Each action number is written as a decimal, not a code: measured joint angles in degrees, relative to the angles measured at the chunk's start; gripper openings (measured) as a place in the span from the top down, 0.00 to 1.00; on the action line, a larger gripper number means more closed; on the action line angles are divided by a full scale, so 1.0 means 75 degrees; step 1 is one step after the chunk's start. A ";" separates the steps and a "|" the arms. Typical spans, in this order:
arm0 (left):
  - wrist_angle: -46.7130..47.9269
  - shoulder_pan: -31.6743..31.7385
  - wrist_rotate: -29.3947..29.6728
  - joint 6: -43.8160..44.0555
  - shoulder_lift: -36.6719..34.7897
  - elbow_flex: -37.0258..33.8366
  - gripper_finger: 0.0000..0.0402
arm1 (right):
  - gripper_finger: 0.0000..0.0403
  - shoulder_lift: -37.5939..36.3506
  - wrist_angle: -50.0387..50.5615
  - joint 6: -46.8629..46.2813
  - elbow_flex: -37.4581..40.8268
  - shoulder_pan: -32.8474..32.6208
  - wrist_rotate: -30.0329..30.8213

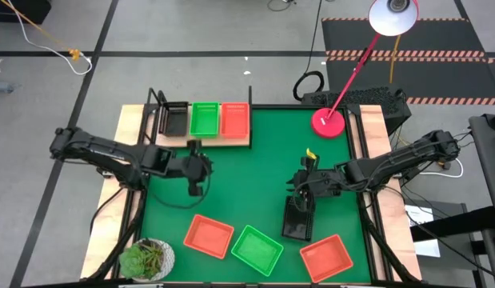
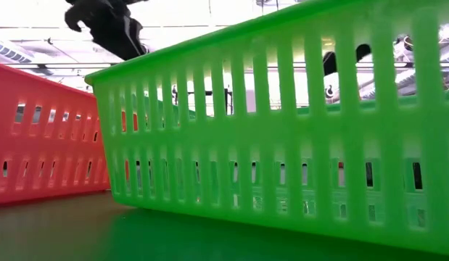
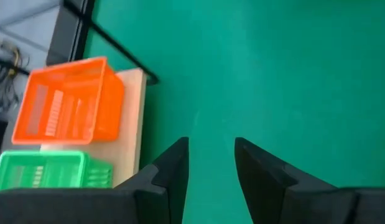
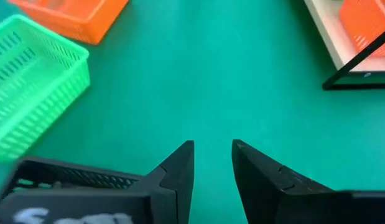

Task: Stack baskets on shelf by color
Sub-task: Stack the black bin on top of the black bin on the shelf

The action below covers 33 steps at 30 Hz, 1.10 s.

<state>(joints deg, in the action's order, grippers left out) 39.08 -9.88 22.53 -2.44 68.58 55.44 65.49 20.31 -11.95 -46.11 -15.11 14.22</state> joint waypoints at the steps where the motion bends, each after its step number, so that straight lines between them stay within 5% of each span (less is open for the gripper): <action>1: -0.0010 -0.0127 0.0020 0.0007 -0.0028 0.0000 0.67 | 0.74 0.0000 0.0138 -0.0076 -0.0139 0.0001 -0.0003; 11: 0.0272 -0.0778 0.0213 0.0424 -0.0223 0.0161 0.67 | 0.74 0.0298 0.2855 -0.0696 -0.1991 -0.0232 -0.0191; 21: 0.0024 -0.1227 0.0822 0.0598 -0.0549 0.0310 0.67 | 0.74 0.0969 0.3625 -0.1612 -0.2068 -0.1370 -0.1404; 28: 0.0042 -0.1295 0.0824 0.0595 -0.0472 0.0309 0.67 | 0.74 0.1501 0.4093 -0.1080 -0.2057 -0.2143 -0.2690; 33: -0.0029 -0.1295 0.0824 0.0577 -0.0478 0.0309 0.67 | 0.74 0.1641 0.4067 -0.0380 -0.2057 -0.2381 -0.2425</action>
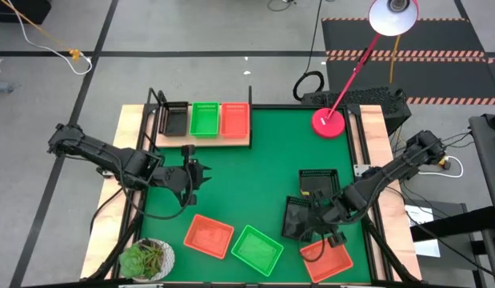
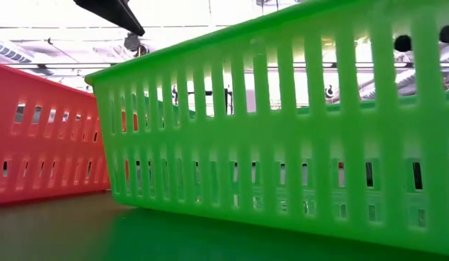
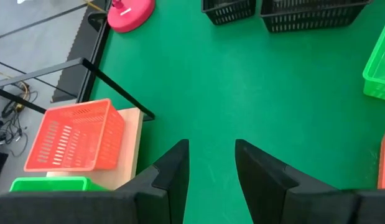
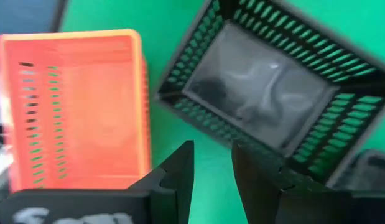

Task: Stack baskets on shelf by color
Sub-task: Stack the black bin on top of the black bin on the shelf

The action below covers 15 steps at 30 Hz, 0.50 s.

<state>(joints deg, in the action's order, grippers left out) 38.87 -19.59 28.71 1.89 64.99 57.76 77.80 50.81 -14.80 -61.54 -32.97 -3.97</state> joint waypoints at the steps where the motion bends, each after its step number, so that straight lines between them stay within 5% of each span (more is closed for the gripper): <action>1: -0.0016 0.0000 0.0000 0.0034 0.0000 0.0000 0.67 | 0.74 0.0029 -0.0003 0.0060 0.0000 -0.0017 0.0163; 15: -0.0372 0.0015 -0.0007 -0.0034 -0.0003 0.0000 0.67 | 0.75 0.0247 -0.1008 0.1819 0.1369 -0.0019 0.0440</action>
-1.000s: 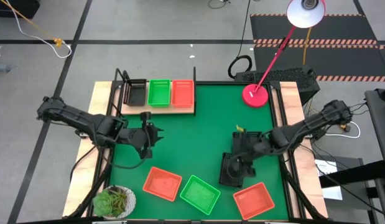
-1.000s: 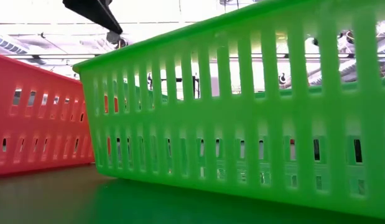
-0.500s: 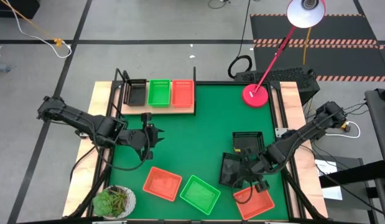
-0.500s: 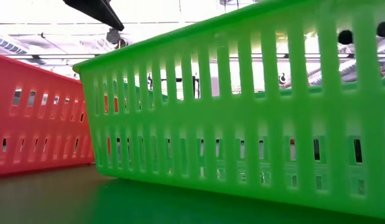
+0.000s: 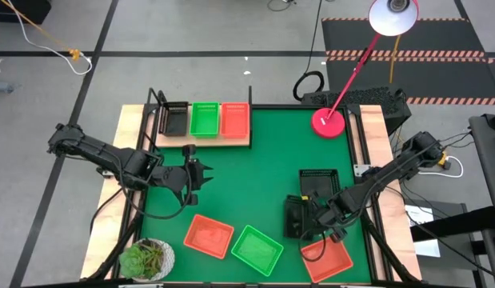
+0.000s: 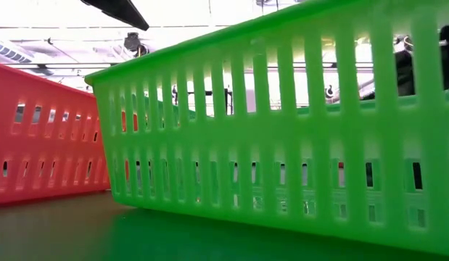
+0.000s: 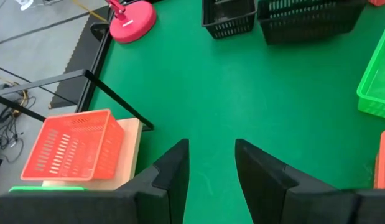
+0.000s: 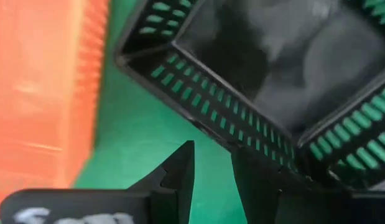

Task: Stack baskets on shelf by color
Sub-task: Stack the black bin on top of the black bin on the shelf

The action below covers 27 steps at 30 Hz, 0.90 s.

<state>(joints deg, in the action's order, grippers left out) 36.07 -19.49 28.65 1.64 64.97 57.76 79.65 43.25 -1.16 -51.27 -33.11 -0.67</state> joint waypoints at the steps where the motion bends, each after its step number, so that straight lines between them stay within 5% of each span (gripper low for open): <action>1: -0.0009 0.0021 0.0000 -0.0049 0.0000 0.0000 0.67 | 0.76 0.0001 -0.0077 0.0111 0.0057 0.0000 0.0148; 11: -0.0479 0.0150 -0.0006 -0.0379 0.0058 0.0000 0.67 | 0.88 -0.0002 -0.0814 0.0432 0.0091 0.0016 0.0499; 18: -0.0734 0.0175 -0.0008 -0.0433 0.0282 0.0000 0.67 | 0.79 -0.0005 -0.1005 0.0317 0.0091 -0.0061 0.0923; 27: -0.1284 0.0353 -0.0042 -0.1145 0.0733 0.0000 0.67 | 0.70 -0.0005 -0.1338 0.1794 0.0091 -0.0144 0.1160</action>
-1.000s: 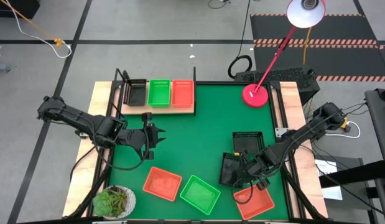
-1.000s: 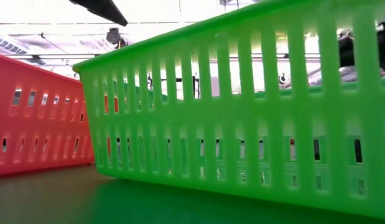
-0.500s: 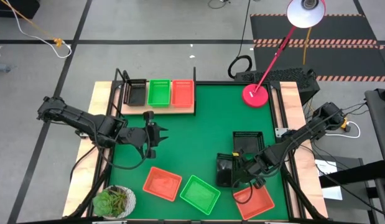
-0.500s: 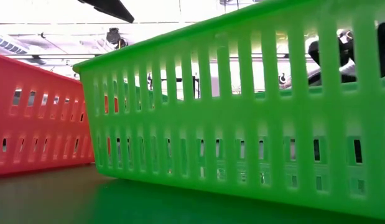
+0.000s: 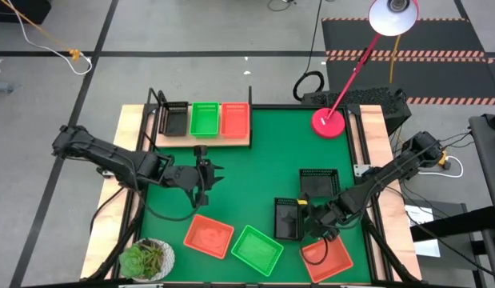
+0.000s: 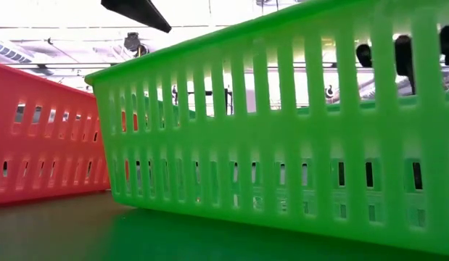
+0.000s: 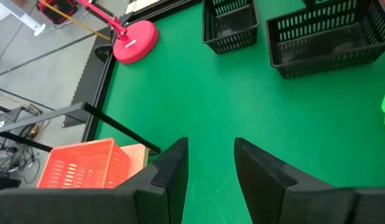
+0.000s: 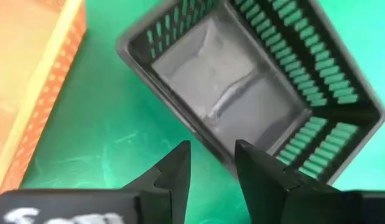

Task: Stack baskets on shelf by color
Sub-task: Stack the black bin on top of the black bin on the shelf

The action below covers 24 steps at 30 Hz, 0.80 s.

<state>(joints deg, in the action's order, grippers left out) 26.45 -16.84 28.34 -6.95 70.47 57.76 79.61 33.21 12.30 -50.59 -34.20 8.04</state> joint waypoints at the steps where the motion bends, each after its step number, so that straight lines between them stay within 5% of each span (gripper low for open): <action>1: -0.0038 0.0027 -0.0020 -0.0046 0.0057 0.0000 0.67 | 0.70 0.0000 -0.0105 0.0194 0.0000 0.0007 0.0079; 10: -0.0438 0.0201 -0.0368 -0.0190 0.0227 -0.0003 0.67 | 0.79 -0.0002 -0.0971 0.1631 0.0417 0.0166 -0.0233; 24: -0.0564 0.0186 -0.0397 -0.0188 0.0226 -0.0003 0.67 | 0.87 0.0000 -0.1741 0.1663 0.0682 0.0288 0.0090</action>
<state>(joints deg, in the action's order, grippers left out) 22.22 -15.44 25.36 -8.36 72.16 57.74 79.61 20.15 24.77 -45.47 -32.04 8.71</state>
